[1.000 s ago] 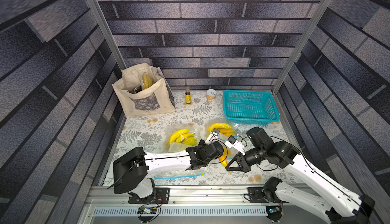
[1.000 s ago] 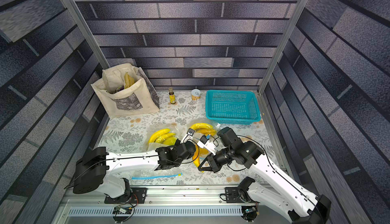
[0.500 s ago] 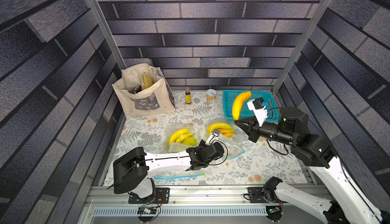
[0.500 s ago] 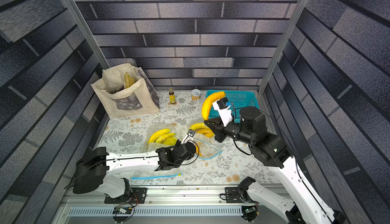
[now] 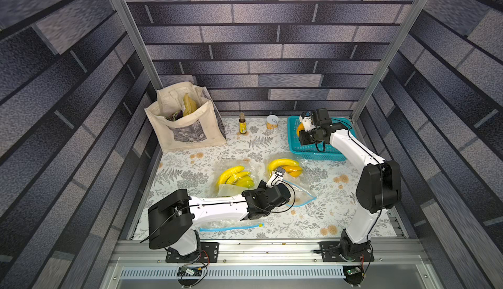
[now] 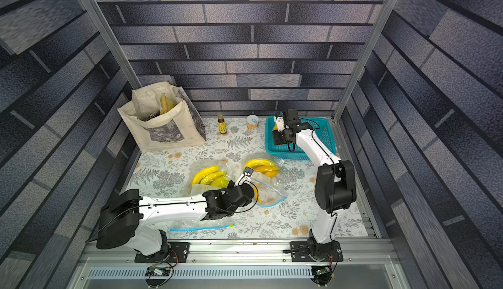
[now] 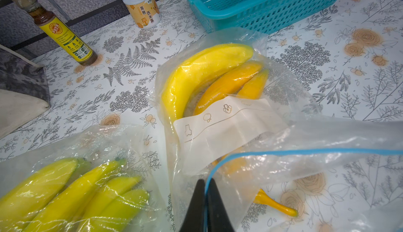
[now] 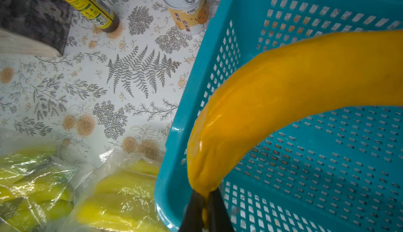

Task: Open the zip-top bag and take out the banana
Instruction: Place the banana in the basket.

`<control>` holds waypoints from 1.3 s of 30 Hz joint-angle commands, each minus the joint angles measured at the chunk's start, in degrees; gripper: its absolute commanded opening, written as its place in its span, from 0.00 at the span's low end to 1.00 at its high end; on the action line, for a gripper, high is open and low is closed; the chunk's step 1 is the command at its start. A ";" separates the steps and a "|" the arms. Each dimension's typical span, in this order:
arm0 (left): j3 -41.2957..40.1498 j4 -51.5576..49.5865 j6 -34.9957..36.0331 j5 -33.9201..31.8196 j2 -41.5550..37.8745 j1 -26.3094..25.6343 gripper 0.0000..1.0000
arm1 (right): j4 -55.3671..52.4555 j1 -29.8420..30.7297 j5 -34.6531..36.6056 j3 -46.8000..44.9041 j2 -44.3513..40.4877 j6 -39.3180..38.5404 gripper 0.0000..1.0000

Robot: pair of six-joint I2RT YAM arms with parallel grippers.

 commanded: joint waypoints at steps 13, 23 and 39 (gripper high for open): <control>2.74 0.20 -0.07 1.41 1.63 0.09 0.08 | -1.18 -0.59 -0.70 -14.44 -27.32 5.48 0.64; 1.03 1.13 -0.57 4.13 0.49 2.80 0.10 | 0.49 20.10 0.41 -47.37 -66.06 21.58 0.51; 2.91 0.05 -0.91 5.93 1.45 3.05 0.12 | 4.19 35.19 7.26 -61.22 -72.16 26.59 0.47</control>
